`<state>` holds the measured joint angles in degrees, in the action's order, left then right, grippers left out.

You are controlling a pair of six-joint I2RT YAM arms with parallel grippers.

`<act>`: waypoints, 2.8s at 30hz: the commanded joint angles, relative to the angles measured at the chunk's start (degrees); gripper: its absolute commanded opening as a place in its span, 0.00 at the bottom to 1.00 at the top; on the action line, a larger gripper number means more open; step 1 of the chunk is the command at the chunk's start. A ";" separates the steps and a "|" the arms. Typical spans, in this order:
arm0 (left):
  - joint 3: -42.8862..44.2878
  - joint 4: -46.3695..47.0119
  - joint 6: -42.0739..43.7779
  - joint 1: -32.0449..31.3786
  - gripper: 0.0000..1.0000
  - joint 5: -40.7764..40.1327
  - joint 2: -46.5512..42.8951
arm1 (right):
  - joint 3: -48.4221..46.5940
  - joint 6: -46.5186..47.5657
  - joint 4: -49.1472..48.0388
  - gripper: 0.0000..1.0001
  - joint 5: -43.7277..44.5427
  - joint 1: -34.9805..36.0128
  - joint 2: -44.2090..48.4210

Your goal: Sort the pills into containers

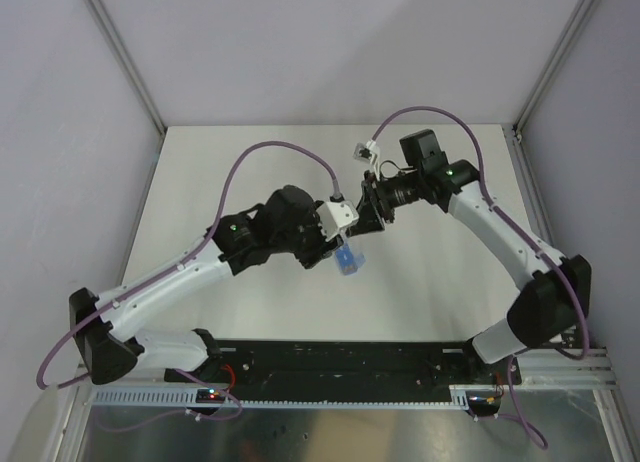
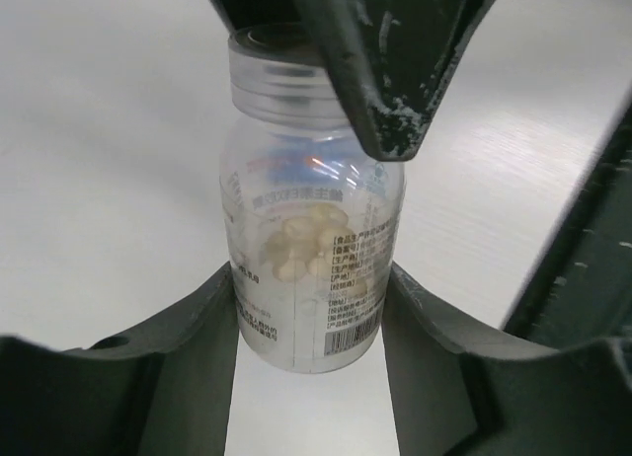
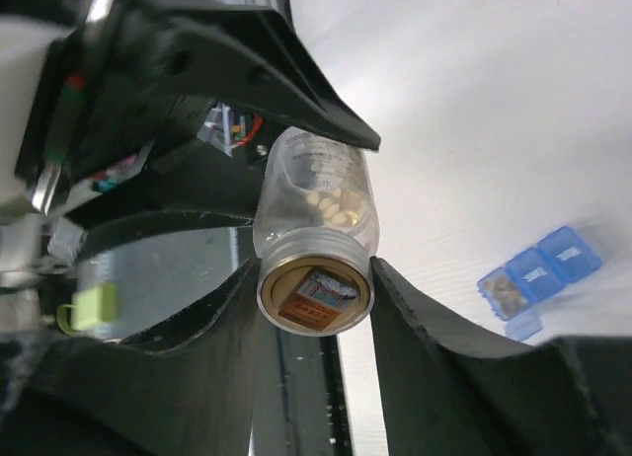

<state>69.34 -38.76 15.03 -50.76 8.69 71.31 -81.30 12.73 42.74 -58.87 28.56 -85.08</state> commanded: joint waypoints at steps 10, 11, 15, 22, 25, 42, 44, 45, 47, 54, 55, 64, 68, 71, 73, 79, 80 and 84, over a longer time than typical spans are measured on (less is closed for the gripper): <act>-7.14 18.03 7.98 -11.97 0.00 -39.98 2.35 | 0.61 -23.42 -14.03 0.44 -15.25 -4.08 -13.01; -7.43 18.07 8.17 -11.98 0.00 -39.93 2.35 | 0.57 -22.38 -13.14 0.55 -14.88 -4.36 -12.18; -8.19 17.94 8.01 -11.72 0.00 -37.93 1.32 | 0.56 -15.97 -8.53 0.78 -11.98 -6.13 -7.79; -6.72 15.26 6.76 -8.34 0.00 -29.42 -1.90 | 0.61 -3.12 -0.03 0.90 -6.70 -10.10 1.90; -4.53 11.89 5.61 -4.92 0.00 -19.54 -3.29 | 0.66 3.47 3.44 0.92 -3.34 -9.86 6.07; 2.87 -4.20 3.59 7.34 0.00 36.46 -2.77 | -1.66 23.86 8.30 0.89 14.09 6.63 16.56; 3.18 -4.52 3.45 7.37 0.00 37.08 -2.58 | -2.04 24.19 8.47 0.88 14.37 7.86 16.25; 3.35 -4.59 3.40 7.40 0.00 37.26 -2.49 | -2.12 24.32 8.48 0.86 14.47 8.37 16.03; 3.59 -4.75 3.27 7.36 0.00 37.34 -2.42 | -2.36 24.37 8.54 0.83 14.29 9.02 15.63; 3.61 -4.74 3.52 7.42 0.00 36.25 -1.71 | -2.77 23.77 9.25 0.69 12.54 9.79 14.53; 3.56 -4.79 3.56 7.38 0.00 36.02 -1.62 | -2.79 23.71 9.36 0.65 12.33 9.82 14.43; 5.01 -4.82 3.37 7.34 0.00 31.57 -0.49 | -2.78 21.37 9.66 0.23 9.02 9.55 12.08; 6.56 -4.43 2.60 7.28 0.00 25.49 0.13 | -1.82 16.66 7.27 0.15 6.89 8.15 9.96; 6.88 -3.02 1.79 6.59 0.00 17.06 -0.10 | -1.55 10.61 4.59 0.13 4.02 6.01 7.67; 6.05 -1.13 1.44 5.44 0.00 10.71 -0.68 | -1.47 5.74 2.20 0.12 1.87 4.17 5.57; 1.35 5.80 2.75 -1.13 0.00 -9.16 -2.40 | -1.55 -8.23 -4.95 0.11 -2.97 -0.41 -1.05; 0.72 6.64 2.96 -2.17 0.00 -12.70 -2.31 | -1.57 -10.22 -6.22 0.11 -3.60 -0.81 -2.33; -1.59 9.77 3.39 -4.64 0.00 -22.00 -1.34 | -1.70 -18.97 -10.65 0.14 -6.81 -2.28 -6.56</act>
<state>69.23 -38.94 16.80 -51.88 0.45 70.41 -82.02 9.26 39.05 -61.30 27.27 -87.96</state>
